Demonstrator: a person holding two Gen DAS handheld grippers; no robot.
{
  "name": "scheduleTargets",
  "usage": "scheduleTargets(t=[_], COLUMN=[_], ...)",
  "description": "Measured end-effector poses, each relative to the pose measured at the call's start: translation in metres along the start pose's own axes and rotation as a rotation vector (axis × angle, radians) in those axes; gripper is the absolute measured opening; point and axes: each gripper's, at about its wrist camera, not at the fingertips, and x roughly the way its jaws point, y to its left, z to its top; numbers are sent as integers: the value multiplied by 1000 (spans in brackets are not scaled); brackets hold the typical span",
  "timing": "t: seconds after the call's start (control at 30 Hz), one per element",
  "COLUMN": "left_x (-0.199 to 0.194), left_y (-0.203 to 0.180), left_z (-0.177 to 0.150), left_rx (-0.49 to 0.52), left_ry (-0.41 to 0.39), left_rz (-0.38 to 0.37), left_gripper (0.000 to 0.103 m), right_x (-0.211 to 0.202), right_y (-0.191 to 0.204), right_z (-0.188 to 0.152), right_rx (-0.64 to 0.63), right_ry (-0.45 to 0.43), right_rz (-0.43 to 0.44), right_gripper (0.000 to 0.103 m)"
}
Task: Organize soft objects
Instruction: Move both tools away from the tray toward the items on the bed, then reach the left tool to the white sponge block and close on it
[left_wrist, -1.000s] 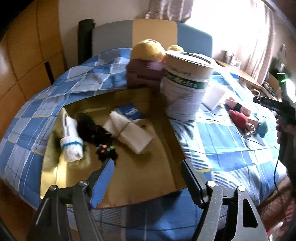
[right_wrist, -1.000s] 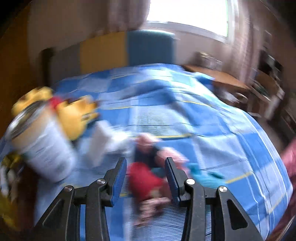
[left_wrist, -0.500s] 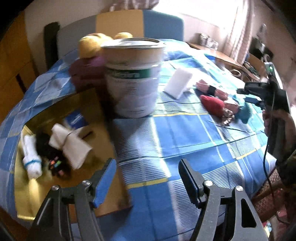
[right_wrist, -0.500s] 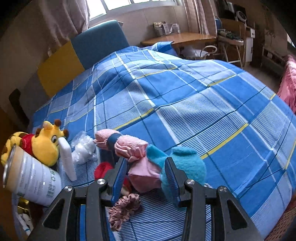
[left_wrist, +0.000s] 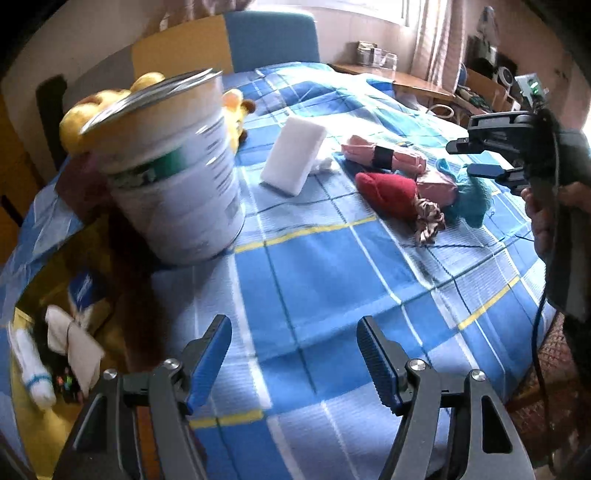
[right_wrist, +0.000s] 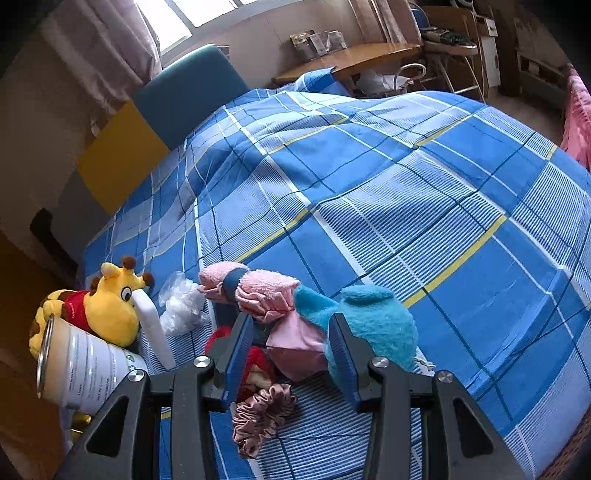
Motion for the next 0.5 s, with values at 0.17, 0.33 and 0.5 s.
scheduleTargets(t=[0.17, 0.33, 0.5], left_x=[12, 27, 56], left_y=[-11, -27, -41], left_z=[29, 73, 123], left_rx=[43, 80, 107], left_ry=[-36, -99, -152], left_rz=[3, 16, 85], left_gripper=[75, 76, 80], right_x=[1, -1, -1], right_y=[0, -1, -2], right_z=[0, 0, 0], right_rx=[11, 19, 33], right_ry=[17, 11, 17], right_rz=[27, 55, 86], right_gripper=[43, 43, 43])
